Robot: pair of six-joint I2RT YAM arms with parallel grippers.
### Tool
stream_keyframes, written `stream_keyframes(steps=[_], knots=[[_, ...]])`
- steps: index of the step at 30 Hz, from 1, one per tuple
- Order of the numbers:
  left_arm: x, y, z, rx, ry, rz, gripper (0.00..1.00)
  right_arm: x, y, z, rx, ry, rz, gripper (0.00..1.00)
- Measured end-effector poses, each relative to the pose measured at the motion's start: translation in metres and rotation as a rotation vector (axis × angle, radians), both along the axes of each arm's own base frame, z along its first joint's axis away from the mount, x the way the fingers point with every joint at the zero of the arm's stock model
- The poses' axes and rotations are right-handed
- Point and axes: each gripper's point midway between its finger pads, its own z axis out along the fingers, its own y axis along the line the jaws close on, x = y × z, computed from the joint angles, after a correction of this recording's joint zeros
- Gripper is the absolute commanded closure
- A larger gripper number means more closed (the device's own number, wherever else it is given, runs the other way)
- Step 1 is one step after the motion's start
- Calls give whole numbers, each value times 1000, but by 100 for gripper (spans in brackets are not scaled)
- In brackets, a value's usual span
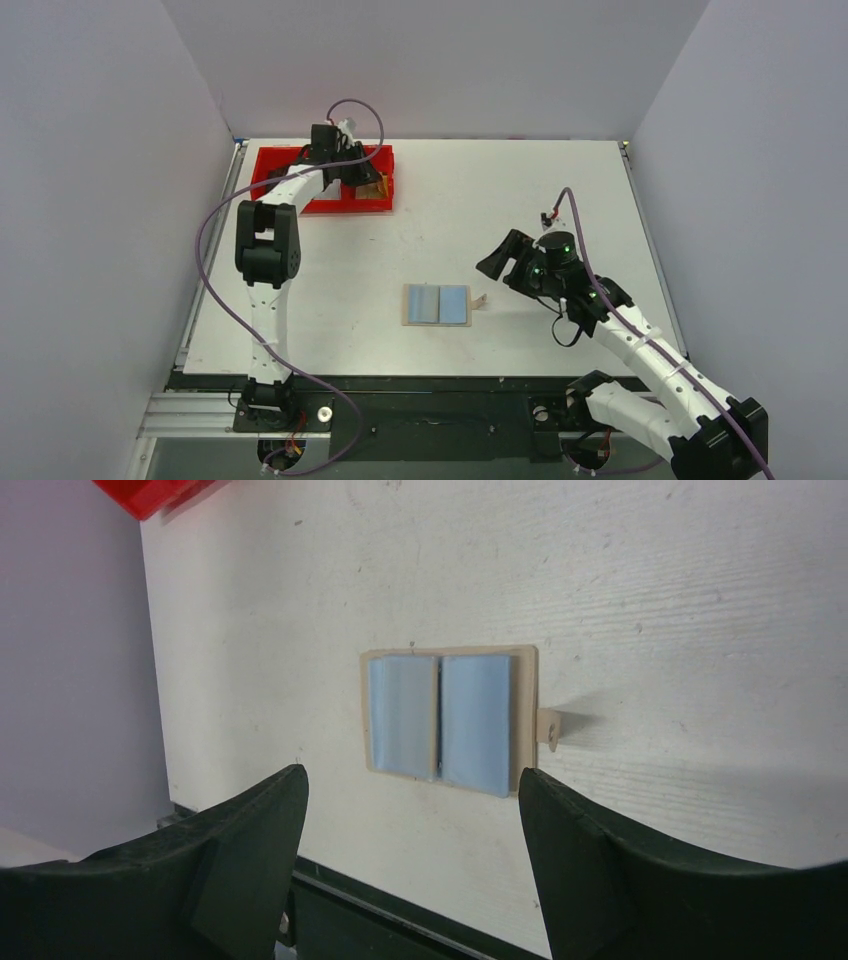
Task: Take the credit cards out of the card holder
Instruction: Place the credit card in the storage box.
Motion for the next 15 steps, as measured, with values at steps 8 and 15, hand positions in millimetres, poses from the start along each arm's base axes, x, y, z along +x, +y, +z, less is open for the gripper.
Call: stream_keyframes(steps=[8, 15], knots=[[8, 4, 13, 31, -31, 8, 60, 2, -8, -2, -27, 2, -28, 27], [5, 10, 12, 69, -17, 18, 57, 2, -9, -6, -39, 16, -31, 27]])
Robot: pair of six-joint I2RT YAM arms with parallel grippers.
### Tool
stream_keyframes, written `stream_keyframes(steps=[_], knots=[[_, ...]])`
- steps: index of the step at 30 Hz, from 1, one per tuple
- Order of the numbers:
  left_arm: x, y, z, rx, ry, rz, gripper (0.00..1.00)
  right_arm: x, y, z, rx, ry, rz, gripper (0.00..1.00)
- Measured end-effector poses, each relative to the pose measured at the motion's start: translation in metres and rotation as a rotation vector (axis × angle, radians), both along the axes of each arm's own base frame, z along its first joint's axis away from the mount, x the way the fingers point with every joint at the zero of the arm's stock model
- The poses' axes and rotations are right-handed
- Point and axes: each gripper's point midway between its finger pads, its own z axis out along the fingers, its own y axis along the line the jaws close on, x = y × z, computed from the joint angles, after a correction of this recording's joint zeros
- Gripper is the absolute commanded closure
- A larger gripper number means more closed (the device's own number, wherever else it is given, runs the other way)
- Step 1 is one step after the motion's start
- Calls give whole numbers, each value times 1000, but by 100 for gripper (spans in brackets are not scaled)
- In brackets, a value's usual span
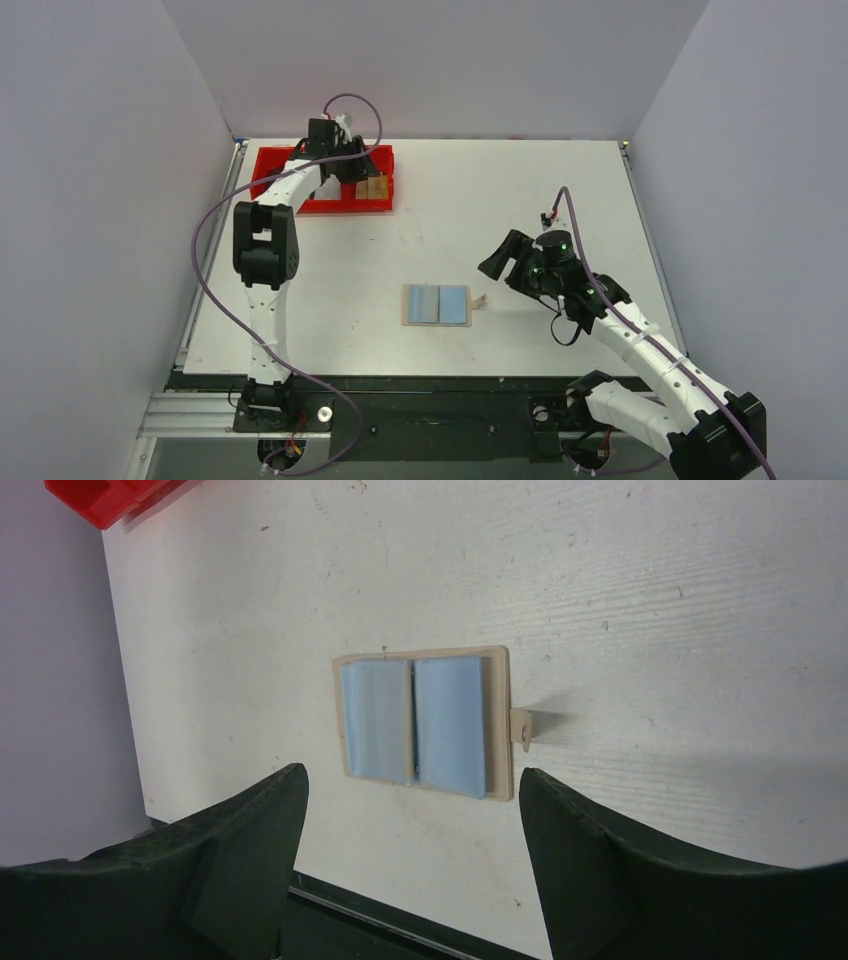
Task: Take the credit cards out of the card holder
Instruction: Place the credit card in the storage box.
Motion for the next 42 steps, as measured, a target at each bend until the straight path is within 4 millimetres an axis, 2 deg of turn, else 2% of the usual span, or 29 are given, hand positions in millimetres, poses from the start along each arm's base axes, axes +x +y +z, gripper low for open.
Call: stream_keyframes(steps=[4, 7, 13, 17, 20, 25, 30, 36, 42], knots=[[-8, 6, 17, 16, -4, 18, 55, 0, 5, -4, -16, 16, 15, 27], [-25, 10, 42, 11, -14, 37, 55, -2, 10, -11, -46, 26, 30, 27], [-81, 16, 91, -22, -36, 80, 55, -4, 30, -24, -135, 43, 75, 28], [-123, 15, 104, -19, -36, 94, 55, -3, 46, -38, -197, 60, 105, 29], [-160, 9, 103, -7, -21, 83, 55, -1, 58, -49, -240, 72, 126, 30], [-211, -2, 89, 30, 17, 49, 55, -1, 86, -58, -295, 67, 171, 32], [-251, -3, 70, 55, 61, 25, 55, -4, 113, -66, -342, 58, 214, 33], [-281, 7, 51, 68, 104, 33, 55, -11, 132, -85, -396, 73, 243, 39], [-295, 7, 42, 59, 123, 17, 56, -14, 140, -110, -462, 112, 252, 44]])
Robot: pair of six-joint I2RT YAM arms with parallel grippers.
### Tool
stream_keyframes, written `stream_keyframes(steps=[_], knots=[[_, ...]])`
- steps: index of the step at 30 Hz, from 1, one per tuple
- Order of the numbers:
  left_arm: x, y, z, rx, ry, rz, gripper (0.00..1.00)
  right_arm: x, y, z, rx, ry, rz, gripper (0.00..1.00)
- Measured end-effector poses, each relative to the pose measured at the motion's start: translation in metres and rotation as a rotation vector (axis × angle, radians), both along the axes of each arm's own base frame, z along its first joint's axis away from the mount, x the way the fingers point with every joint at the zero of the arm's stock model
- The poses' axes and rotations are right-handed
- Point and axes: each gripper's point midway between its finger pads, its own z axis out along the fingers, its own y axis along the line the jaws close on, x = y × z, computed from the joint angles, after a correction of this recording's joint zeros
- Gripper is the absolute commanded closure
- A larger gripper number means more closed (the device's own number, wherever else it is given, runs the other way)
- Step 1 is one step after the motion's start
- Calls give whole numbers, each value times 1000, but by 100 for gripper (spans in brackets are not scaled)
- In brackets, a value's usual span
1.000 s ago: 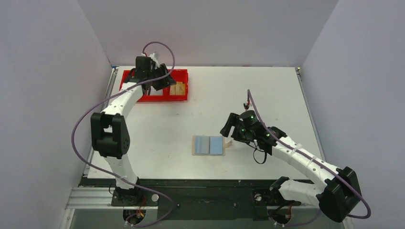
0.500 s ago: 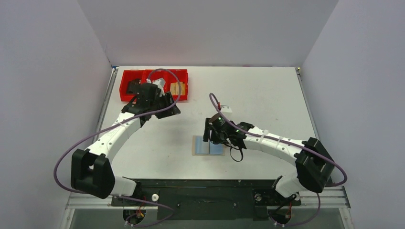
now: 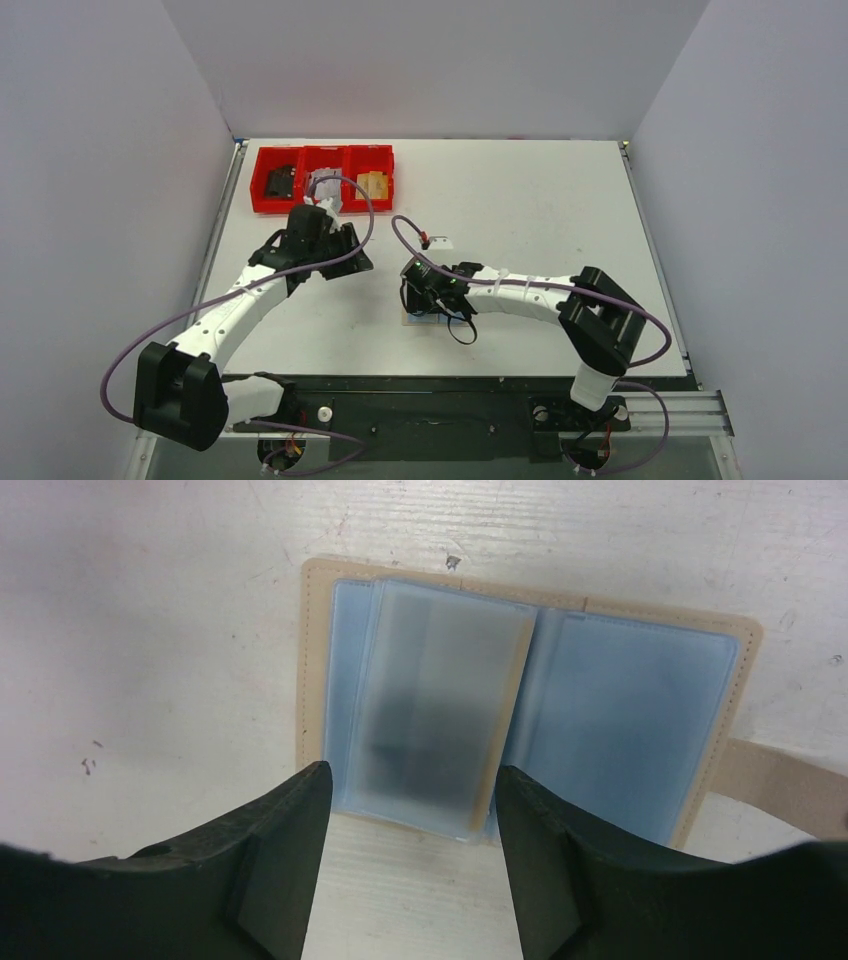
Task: Take the credit cards out of the card holder
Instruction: Place the credit card in the storage box, then remove the credit card from the card holder.
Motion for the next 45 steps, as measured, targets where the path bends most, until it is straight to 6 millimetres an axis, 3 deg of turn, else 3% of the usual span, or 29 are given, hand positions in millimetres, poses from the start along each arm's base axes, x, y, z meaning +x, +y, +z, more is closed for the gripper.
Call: stream_keyframes(steps=[7, 33, 45], knots=[[-8, -1, -7, -7, 21, -13, 56, 5, 1, -12, -54, 5, -16, 54], [-9, -3, -6, -19, 24, -25, 56, 7, 0, -25, -178, -1, -14, 55], [-10, -5, -6, -20, 25, -29, 56, 9, 6, -27, -162, -12, -5, 81]])
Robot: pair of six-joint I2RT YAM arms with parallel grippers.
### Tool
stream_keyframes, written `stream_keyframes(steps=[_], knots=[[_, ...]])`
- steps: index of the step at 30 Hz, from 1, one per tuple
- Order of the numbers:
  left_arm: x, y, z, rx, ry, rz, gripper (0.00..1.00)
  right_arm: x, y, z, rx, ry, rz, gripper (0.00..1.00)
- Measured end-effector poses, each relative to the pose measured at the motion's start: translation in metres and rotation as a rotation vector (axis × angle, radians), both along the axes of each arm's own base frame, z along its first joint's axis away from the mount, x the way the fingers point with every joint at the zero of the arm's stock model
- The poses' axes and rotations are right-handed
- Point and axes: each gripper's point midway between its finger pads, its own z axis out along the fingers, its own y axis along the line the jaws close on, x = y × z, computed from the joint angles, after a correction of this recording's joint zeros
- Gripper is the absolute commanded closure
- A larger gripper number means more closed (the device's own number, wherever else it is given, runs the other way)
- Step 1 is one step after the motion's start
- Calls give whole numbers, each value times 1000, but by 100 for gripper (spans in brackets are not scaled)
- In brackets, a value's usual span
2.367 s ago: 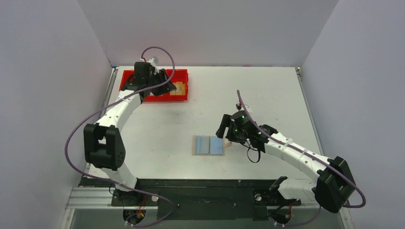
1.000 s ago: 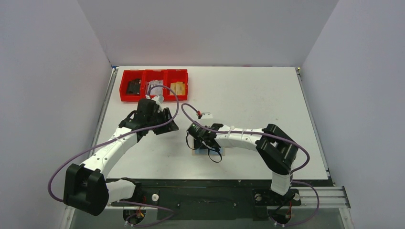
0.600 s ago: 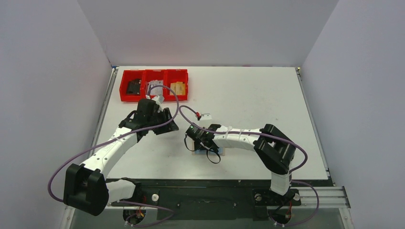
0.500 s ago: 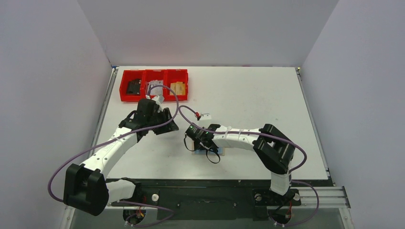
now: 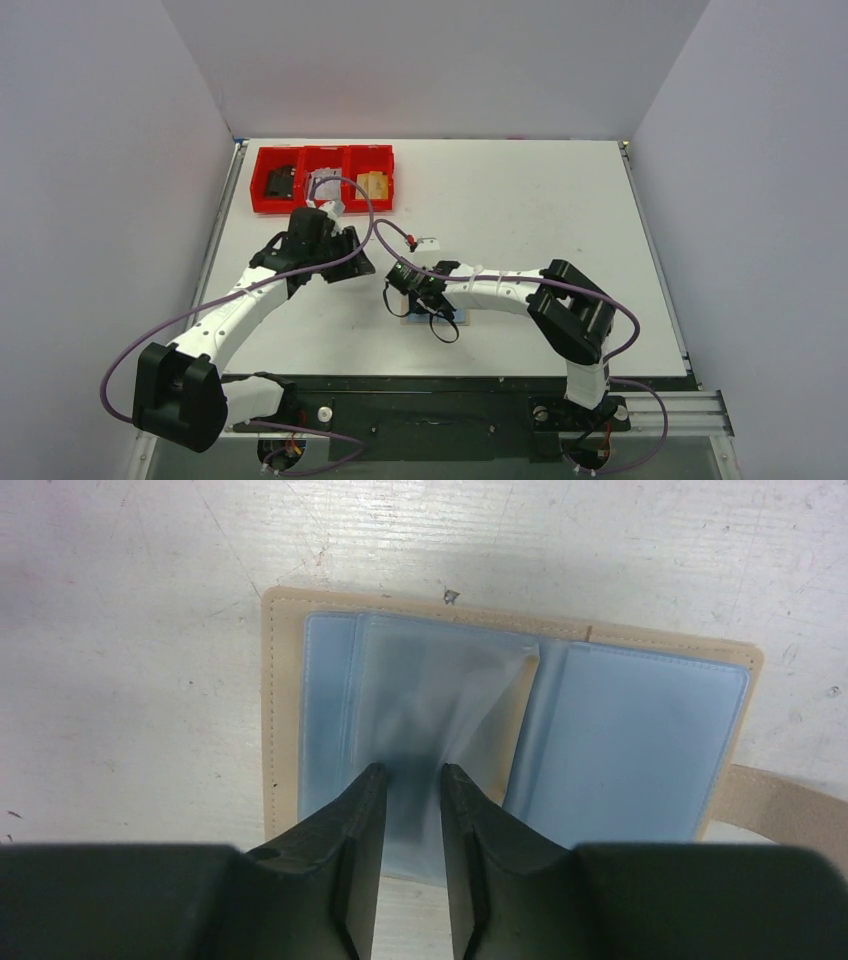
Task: Take the credit cards out of the card holder
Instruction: Remove the credit card from the card holder.
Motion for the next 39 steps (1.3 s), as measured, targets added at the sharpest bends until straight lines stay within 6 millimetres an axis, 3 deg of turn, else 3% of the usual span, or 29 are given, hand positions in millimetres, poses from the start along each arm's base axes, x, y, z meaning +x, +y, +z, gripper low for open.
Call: stream_keyframes(steps=[6, 14, 21, 29, 39], knots=[[-3, -5, -2, -1, 10, -14, 56, 4, 0, -1, 34, -5, -8, 100], [-10, -17, -10, 0, 43, -42, 56, 5, -3, -1, 157, 15, -19, 100], [-14, -37, -19, -36, 83, -77, 56, 5, -6, -1, 378, 59, -37, 100], [-26, -64, -38, -79, 152, -129, 55, 1, -9, -1, 592, 108, -53, 100], [-35, -92, -65, -100, 222, -175, 55, -2, -7, 0, 701, 138, -56, 100]])
